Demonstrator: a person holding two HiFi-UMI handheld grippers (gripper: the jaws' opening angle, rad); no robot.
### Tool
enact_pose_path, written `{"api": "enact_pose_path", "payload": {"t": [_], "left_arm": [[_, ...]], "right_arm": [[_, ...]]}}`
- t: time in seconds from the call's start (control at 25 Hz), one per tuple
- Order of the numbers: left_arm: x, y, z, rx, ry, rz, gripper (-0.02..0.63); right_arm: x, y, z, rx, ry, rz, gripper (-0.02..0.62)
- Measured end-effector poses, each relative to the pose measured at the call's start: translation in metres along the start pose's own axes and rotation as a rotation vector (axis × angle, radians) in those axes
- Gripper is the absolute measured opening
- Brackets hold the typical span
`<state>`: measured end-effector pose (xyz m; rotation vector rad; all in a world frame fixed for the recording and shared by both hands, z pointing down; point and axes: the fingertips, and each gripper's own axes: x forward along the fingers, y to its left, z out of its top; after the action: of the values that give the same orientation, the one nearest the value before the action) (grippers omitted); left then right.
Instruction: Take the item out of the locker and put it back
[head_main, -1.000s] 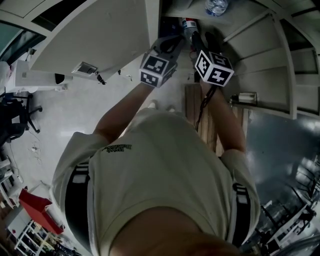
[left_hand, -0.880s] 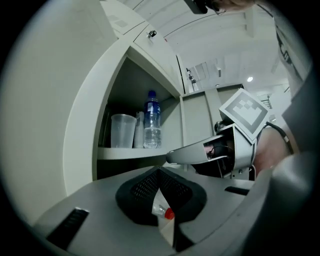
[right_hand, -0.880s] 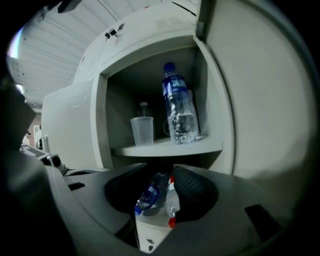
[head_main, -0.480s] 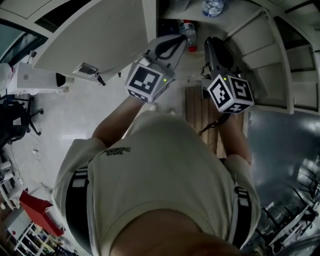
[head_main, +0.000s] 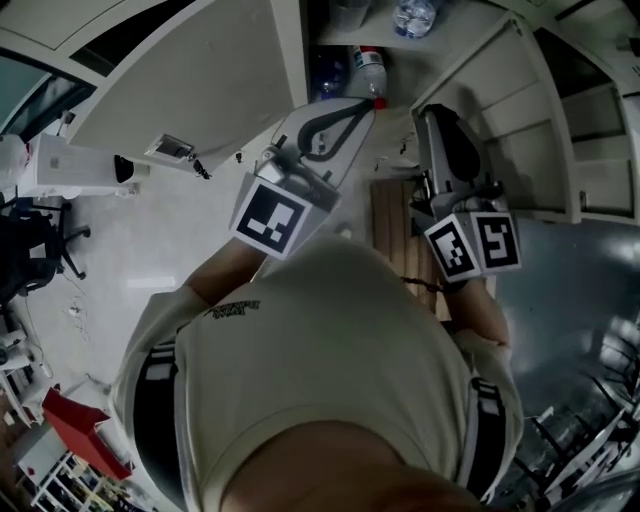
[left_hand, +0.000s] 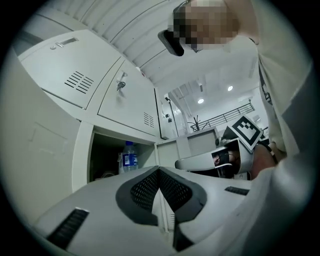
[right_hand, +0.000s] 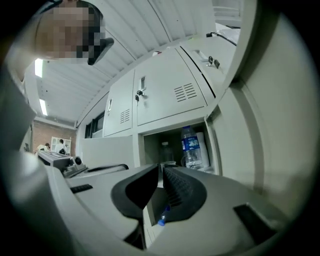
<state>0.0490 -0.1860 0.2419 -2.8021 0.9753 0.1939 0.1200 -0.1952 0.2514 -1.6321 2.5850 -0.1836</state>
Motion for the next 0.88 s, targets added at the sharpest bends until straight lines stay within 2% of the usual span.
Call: {"api": "enact_pose_path", "payload": {"t": [0.16,0.4,0.56,0.88], "left_arm": [[-0.008,-0.005,-0.014,0.018,0.04,0.005,0.008],[-0.015,-0.009,-0.032,0.003,0.098,0.01,0.008],[-0.016,-0.008,-0.033,-0.003,0.098,0.007,0.008],[-0.016,-0.008,-0.028,0.011,0.087,0.001,0.008]], "right_arm": [[-0.009,-0.005,0.0,0.026,-0.026,-0.002,0.005],[-0.016,-0.003,-0.017,-0.018,0.008,-0.003,0.002],[-0.016,0.007,-0.02,-0.047,0.02,0.019,0.002],[-0.011,0.017,-0.017,-0.033,0.011,0.043,0.002]]}}
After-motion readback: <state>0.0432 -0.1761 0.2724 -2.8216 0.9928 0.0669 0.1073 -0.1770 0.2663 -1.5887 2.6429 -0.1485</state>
